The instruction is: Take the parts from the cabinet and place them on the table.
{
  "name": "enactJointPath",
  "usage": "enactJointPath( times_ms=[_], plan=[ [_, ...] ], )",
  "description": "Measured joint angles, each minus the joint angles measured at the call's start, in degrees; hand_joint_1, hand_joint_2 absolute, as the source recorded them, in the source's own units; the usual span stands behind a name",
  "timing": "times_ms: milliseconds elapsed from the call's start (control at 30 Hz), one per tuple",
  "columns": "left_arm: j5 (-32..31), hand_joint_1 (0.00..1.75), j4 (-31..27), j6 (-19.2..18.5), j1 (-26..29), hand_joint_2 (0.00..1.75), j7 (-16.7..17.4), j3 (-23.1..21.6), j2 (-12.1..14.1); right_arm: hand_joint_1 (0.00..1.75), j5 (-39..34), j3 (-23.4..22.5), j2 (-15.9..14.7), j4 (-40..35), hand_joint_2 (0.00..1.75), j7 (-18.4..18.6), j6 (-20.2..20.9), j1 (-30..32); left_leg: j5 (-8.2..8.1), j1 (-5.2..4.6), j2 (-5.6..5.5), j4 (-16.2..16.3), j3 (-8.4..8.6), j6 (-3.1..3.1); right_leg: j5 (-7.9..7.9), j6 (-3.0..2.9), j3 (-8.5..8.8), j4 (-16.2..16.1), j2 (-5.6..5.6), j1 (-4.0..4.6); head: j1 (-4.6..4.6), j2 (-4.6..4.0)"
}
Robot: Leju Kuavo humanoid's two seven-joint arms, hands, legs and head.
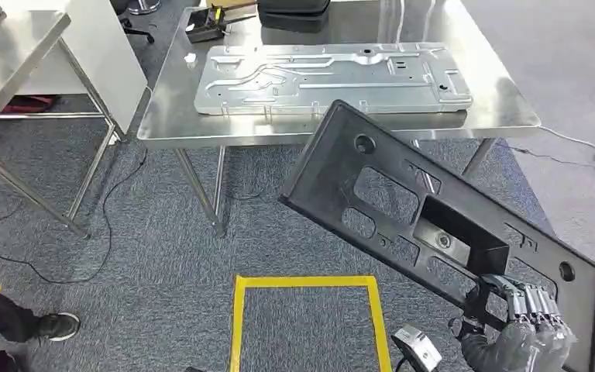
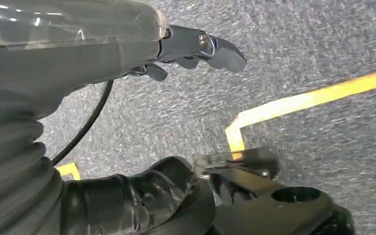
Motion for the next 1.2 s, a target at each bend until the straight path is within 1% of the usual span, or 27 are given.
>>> enactJointPath(
  times_ms=[33, 67, 100, 133, 200, 233, 267, 300, 367, 400, 433, 467, 500, 567, 633, 733, 767, 800, 833, 900, 933, 967, 1000, 1067, 1100, 1133, 1200],
  plan=[
    [0.0, 0.00, 0.0, 0.0, 0.0, 1.75, 0.0, 0.0, 0.0, 1.75, 0.2, 0.1, 0.0, 0.0, 1.75, 0.0, 0.0, -0.2, 3.64, -0.12, -0.02, -5.6, 2.08, 0.46, -0.48, 0.10, 0.78, 0.0, 0.04, 0.10, 0.00, 0.00],
    [-0.1, 0.00, 0.0, 0.0, 0.0, 1.75, 0.0, 0.0, 0.0, 1.75, 0.3, 0.2, 0.0, 0.0, 1.75, 0.0, 0.0, -0.3, 5.00, -0.40, -0.10, -9.4, 3.32, 0.99, -0.87, 0.19, 0.74, -0.1, 0.03, 0.04, 0.04, 0.00],
    [-0.1, 0.00, 0.0, -0.1, -0.1, 1.75, 0.0, 0.0, 0.1, 1.75, 0.3, 0.3, -0.1, 0.0, 1.75, 0.0, 0.0, -0.4, 3.90, -0.63, -0.10, -9.5, 3.72, 1.06, -1.09, 0.48, 0.90, 0.0, -0.02, 0.40, 0.09, 0.00],
    [-0.1, 0.00, 0.0, -0.1, -0.4, 1.75, 0.0, -0.1, 0.1, 1.75, 0.4, 0.4, -0.2, -0.2, 1.75, 0.0, 0.0, -0.6, 3.36, -0.78, 0.00, -10.7, 4.46, 1.18, -1.30, 1.06, 0.73, 0.0, 0.18, 0.19, -0.07, 0.00],
    [-0.3, 0.00, 0.0, -0.2, -0.3, 1.75, 0.0, -0.1, 0.1, 1.75, 0.5, 0.5, -0.4, -0.2, 1.75, 0.0, 0.0, -0.9, 3.31, -0.98, -0.13, -11.0, 4.37, 1.50, -1.27, 1.59, 0.94, -0.5, -0.05, -0.02, -0.04, 0.00],
    [-0.3, 0.00, 0.0, -0.2, -0.3, 1.75, 0.1, -0.1, 0.1, 1.75, 0.5, 0.6, -0.4, -0.4, 1.75, 0.0, 0.0, -1.0, 3.55, -0.51, -0.21, -11.8, 4.84, 1.87, -1.47, 2.04, 1.51, -0.8, -0.13, 0.36, -0.02, 0.00],
    [-0.3, 0.00, 0.0, -0.2, -0.2, 1.75, 0.1, -0.2, 0.1, 1.75, 0.5, 0.7, -0.6, -0.5, 1.75, 0.0, 0.0, -1.0, 3.79, -0.34, -0.18, -12.6, 5.63, 2.10, -1.83, 2.25, 1.41, 0.2, -0.26, 0.04, 0.04, 0.00],
    [-0.3, 0.00, 0.0, -0.2, -0.2, 1.75, 0.1, -0.2, 0.1, 1.75, 0.5, 0.7, -0.6, -0.6, 1.75, 0.0, 0.0, -1.3, 3.63, -0.25, -0.10, -13.0, 6.10, 2.37, -3.07, 2.38, 0.26, 2.6, -0.31, 0.06, 0.13, 0.00],
    [-0.3, 0.00, 0.0, -0.2, -0.4, 1.75, 0.1, -0.2, 0.1, 1.75, 0.5, 0.7, -0.8, -0.6, 1.75, 0.0, 0.0, -1.5, 3.32, -0.27, -0.07, -13.0, 6.51, 2.72, -6.19, 2.73, -4.36, 10.4, -0.31, -0.17, 0.13, 0.00],
    [-0.3, 0.00, 0.0, -0.2, -0.4, 1.75, 0.1, -0.3, 0.1, 1.75, 0.5, 0.7, -0.9, -0.5, 1.75, 0.0, 0.0, -1.5, 2.92, -0.28, -0.07, -13.0, 6.80, 2.82, -7.50, 2.95, -7.62, 15.2, -0.31, -0.27, 0.11, 0.00],
    [-0.3, 0.00, 0.0, -0.3, -0.3, 1.75, 0.1, -0.3, 0.1, 1.75, 0.5, 0.7, -0.9, -0.5, 1.75, 0.0, 0.0, -1.5, 2.58, -0.27, -0.08, -13.0, 7.14, 2.80, -7.32, 3.09, -9.65, 17.4, -0.32, -0.37, 0.09, 0.00],
    [-0.3, 0.00, 0.0, -0.3, -0.3, 1.75, 0.1, -0.3, 0.1, 1.75, 0.4, 0.7, -0.9, -0.5, 1.75, 0.0, 0.0, -1.6, 2.26, -0.26, -0.12, -12.9, 7.55, 2.71, -5.83, 3.16, -10.05, 16.8, -0.33, -0.48, 0.13, 0.00],
    [-0.4, 0.00, 0.0, -0.3, -0.2, 1.75, 0.2, -0.3, 0.1, 1.75, 0.4, 0.8, -0.9, -0.5, 1.75, 0.0, 0.0, -1.7, 1.91, -0.25, -0.17, -12.9, 8.01, 2.63, -3.48, 3.19, -9.49, 14.4, -0.33, -0.62, 0.09, 0.00],
    [-0.5, 0.00, 0.0, -0.4, -0.3, 1.75, 0.2, -0.5, -0.1, 1.75, 0.5, 0.8, -1.0, -0.5, 1.75, 0.0, 0.0, -2.1, 0.73, -0.19, -0.29, -12.7, 9.57, 2.08, 4.02, 3.03, -5.10, 3.2, -0.42, -0.80, 0.11, 0.00],
    [-0.5, 0.00, 0.0, -0.4, -0.4, 1.75, 0.4, -0.6, -0.1, 1.75, 0.5, 0.9, -1.1, -0.4, 1.75, 0.0, 0.0, -2.6, -0.14, -0.57, -0.30, -12.5, 9.74, 1.21, 3.06, 2.56, -3.60, 0.5, -0.45, -0.16, 0.18, 0.00],
    [-0.9, 0.00, 0.0, -0.5, -0.7, 1.75, 0.6, -1.0, -0.1, 1.75, 0.7, 0.9, -1.2, -0.4, 1.75, 0.0, 0.0, -3.1, -0.29, -0.38, -0.16, -13.3, 10.13, 0.45, 2.73, 1.57, -3.60, 0.6, -0.08, -0.11, 0.09, 0.00],
    [-1.0, 0.00, 0.0, -0.5, -0.7, 1.75, 0.7, -1.0, -0.1, 1.75, 0.9, 1.0, -1.3, -0.4, 1.75, 0.0, 0.0, -3.2, -0.81, -0.29, -0.15, -13.1, 10.43, 0.06, 2.79, 1.08, -3.06, 0.1, -0.06, -0.47, 0.06, 0.00],
    [-1.0, 0.00, 0.0, -0.5, -0.7, 1.75, 0.7, -1.0, -0.1, 1.75, 0.9, 1.2, -1.3, -0.4, 1.75, 0.0, 0.0, -3.4, -1.48, -0.20, -0.19, -11.4, 9.99, -0.17, 2.59, 0.74, -2.60, -0.1, -0.13, -0.49, 0.11, 0.00],
    [-1.0, 0.00, 0.0, -0.5, -0.7, 1.75, 0.7, -1.0, -0.1, 1.75, 1.0, 1.3, -1.3, -0.4, 1.75, 0.0, 0.0, -3.6, -3.17, -0.21, -0.19, -7.6, 7.93, -0.32, 2.33, 0.33, -2.36, -0.2, -0.32, -0.49, 0.04, 0.00],
    [-1.0, 0.00, 0.0, -0.5, -0.7, 1.75, 0.8, -1.1, -0.1, 1.75, 1.1, 1.4, -1.5, -0.2, 1.75, 0.0, 0.0, -4.0, -6.60, -0.16, -0.18, 2.0, 2.10, -0.54, 1.87, -0.21, -1.98, -0.2, -0.41, -0.26, 0.09, 0.00],
    [-1.0, 0.00, 0.0, -0.5, -0.5, 1.75, 0.8, -1.1, -0.1, 1.75, 1.1, 1.4, -1.5, 0.0, 1.75, 0.0, 0.0, -4.1, -6.81, -0.17, -0.18, 5.0, -0.17, -0.58, 1.63, -0.29, -1.75, -0.2, -0.36, -0.16, 0.07, 0.00],
    [-1.0, 0.00, 0.0, -0.5, -0.4, 1.75, 0.9, -1.1, -0.1, 1.75, 1.1, 1.4, -1.5, 0.2, 1.75, 0.0, 0.0, -4.2, -5.65, -0.18, -0.18, 5.5, -1.24, -0.51, 1.36, -0.29, -1.40, -0.2, -0.27, -0.09, 0.09, 0.00],
    [-1.0, 0.00, 0.0, -0.5, -0.3, 1.75, 0.9, -1.1, -0.1, 1.75, 1.1, 1.4, -1.5, 0.4, 1.75, 0.0, 0.0, -4.2, -3.27, -0.20, -0.18, 3.4, -1.01, -0.34, 1.04, -0.27, -0.92, -0.2, -0.12, -0.02, 0.07, 0.00],
    [-1.1, 0.00, 0.0, -0.5, -0.3, 1.75, 0.9, -1.1, -0.1, 1.75, 1.1, 1.5, -1.5, 0.6, 1.75, 0.0, 0.0, -4.4, 3.78, -0.41, -0.24, -6.4, 2.30, 0.51, 0.21, -0.14, 0.42, -0.2, -0.02, 0.19, 0.07, 0.00],
    [-1.1, 0.00, 0.0, -0.5, -0.3, 1.75, 0.9, -1.2, 0.0, 1.75, 1.1, 1.5, -1.5, 0.7, 1.75, 0.0, 0.0, -4.5, 5.19, -0.70, -0.26, -10.3, 3.49, 1.19, -0.19, -0.02, 0.36, -0.3, -0.05, 0.12, 0.11, 0.00],
    [-1.1, 0.00, 0.0, -0.5, -0.4, 1.75, 1.0, -1.2, 0.2, 1.75, 1.1, 1.5, -1.6, 0.8, 1.75, 0.0, 0.0, -4.7, 4.22, -0.93, -0.18, -11.1, 4.14, 1.44, -0.60, 0.50, 0.61, -0.1, 0.04, 0.51, 0.17, 0.00],
    [-1.1, 0.00, 0.0, -0.6, -0.5, 1.75, 1.0, -1.3, 0.2, 1.75, 1.1, 1.6, -1.7, 0.9, 1.75, 0.0, 0.0, -4.8, 3.87, -1.19, -0.13, -11.3, 4.39, 1.54, -0.76, 1.10, 0.57, -0.3, 0.00, 0.16, 0.11, 0.00]
  ],
)
